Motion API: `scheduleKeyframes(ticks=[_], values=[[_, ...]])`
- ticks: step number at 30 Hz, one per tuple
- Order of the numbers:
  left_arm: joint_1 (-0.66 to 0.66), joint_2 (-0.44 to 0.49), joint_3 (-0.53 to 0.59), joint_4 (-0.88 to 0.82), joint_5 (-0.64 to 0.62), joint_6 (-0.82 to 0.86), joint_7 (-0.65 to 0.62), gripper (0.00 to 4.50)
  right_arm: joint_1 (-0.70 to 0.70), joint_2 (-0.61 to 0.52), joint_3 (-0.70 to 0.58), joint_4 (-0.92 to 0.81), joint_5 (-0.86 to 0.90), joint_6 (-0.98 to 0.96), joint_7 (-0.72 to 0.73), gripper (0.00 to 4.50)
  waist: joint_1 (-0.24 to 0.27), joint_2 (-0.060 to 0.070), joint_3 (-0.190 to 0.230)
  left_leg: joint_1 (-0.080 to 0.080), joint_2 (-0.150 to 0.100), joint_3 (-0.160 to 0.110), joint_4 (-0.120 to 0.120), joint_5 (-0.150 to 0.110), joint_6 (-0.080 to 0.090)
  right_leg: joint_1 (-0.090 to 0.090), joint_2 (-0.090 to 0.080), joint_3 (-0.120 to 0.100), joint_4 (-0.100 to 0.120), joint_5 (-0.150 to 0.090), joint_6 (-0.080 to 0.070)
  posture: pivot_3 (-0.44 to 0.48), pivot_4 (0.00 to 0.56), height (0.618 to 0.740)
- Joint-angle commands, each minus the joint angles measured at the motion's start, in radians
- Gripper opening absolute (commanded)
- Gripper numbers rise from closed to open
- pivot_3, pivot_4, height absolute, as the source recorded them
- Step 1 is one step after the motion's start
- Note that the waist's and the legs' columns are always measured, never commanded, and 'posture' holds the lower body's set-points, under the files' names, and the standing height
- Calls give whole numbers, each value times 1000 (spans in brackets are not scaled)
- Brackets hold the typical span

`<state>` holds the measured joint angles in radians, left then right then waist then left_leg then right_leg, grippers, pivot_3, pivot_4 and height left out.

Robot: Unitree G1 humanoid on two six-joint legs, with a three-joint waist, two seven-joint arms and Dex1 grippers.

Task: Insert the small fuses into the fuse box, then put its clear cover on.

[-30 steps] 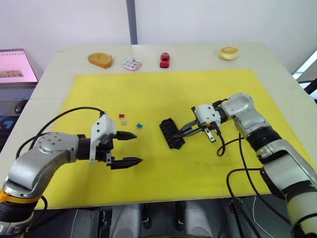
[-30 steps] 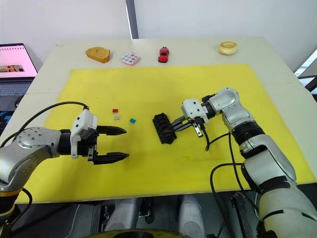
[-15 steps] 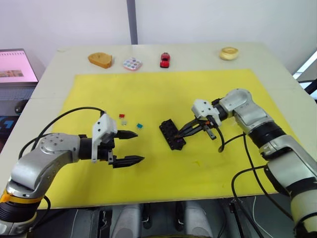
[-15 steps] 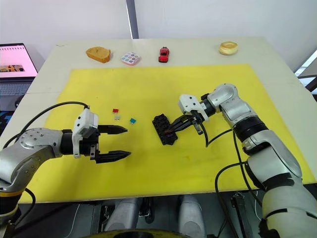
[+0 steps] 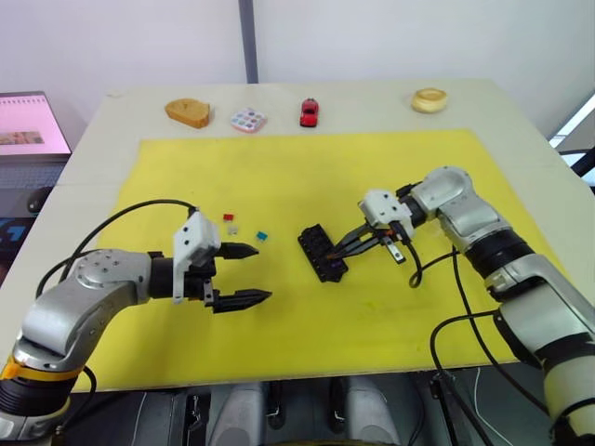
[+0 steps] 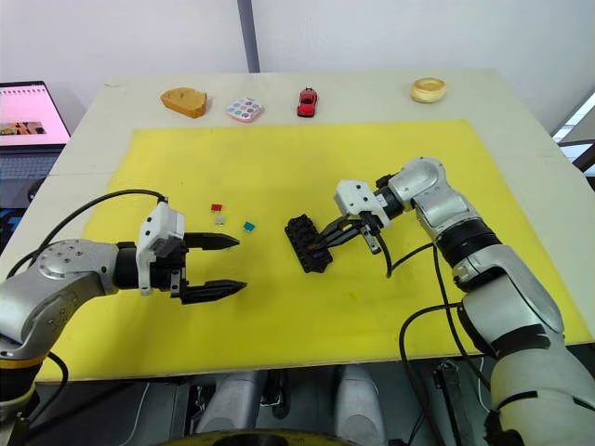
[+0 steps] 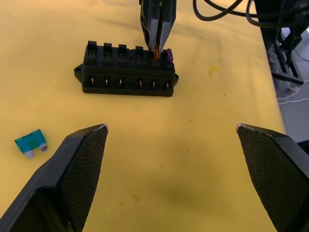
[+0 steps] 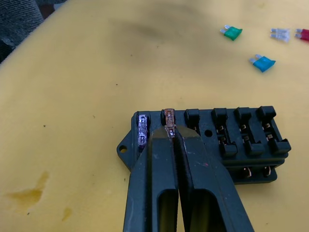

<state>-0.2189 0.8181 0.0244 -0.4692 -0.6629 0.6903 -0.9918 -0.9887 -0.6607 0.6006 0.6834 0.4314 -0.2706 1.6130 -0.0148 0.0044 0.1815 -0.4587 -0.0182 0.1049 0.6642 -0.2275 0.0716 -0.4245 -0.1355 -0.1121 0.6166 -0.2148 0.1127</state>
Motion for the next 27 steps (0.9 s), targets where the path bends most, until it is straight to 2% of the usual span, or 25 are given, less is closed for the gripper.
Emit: scheduleKeyframes(ticks=[1,4,7,15,20,23,25,27], values=[[-3,-3,21,-2,-1,-16,5,4476,13,12,-50,-5,14,-26,1,0,0,0,0,0,0,0,0,0,0,0,0,0,0,0,0,0,150,740],[-16,-10,20,10,0,-18,10,4500,14,18,-75,-5,17,-20,1,964,0,0,0,0,0,0,0,0,0,0,0,0,0,0,0,0,150,740],[-32,-12,19,20,-2,-18,7,4500,9,25,-89,-2,7,-31,1,2378,2,0,0,0,0,0,0,0,0,0,0,0,0,0,0,0,150,740],[-32,-14,22,31,-1,-25,2,4500,-3,-3,-111,-35,31,51,1,2378,1,0,0,0,0,0,0,0,0,0,0,0,0,0,0,0,150,740],[-32,-8,28,38,-5,-25,-7,4500,-5,-39,-159,-124,100,261,1,2378,2,0,0,0,0,0,0,0,0,0,0,0,0,0,0,0,150,740],[-49,15,35,45,-3,-24,-29,4500,47,-53,-234,-210,112,412,0,2378,2,0,0,0,0,0,0,0,0,0,-1,0,0,0,0,0,150,740],[-71,52,8,41,59,-77,-58,4500,93,-45,-268,-236,89,417,-25,1845,4,0,0,0,0,0,0,0,0,0,-1,0,0,0,0,0,150,740],[-104,73,-12,48,97,-109,-78,4500,134,-28,-306,-269,77,442,-70,1003,6,0,0,0,0,0,0,0,0,0,-1,-1,0,0,0,0,150,740]])
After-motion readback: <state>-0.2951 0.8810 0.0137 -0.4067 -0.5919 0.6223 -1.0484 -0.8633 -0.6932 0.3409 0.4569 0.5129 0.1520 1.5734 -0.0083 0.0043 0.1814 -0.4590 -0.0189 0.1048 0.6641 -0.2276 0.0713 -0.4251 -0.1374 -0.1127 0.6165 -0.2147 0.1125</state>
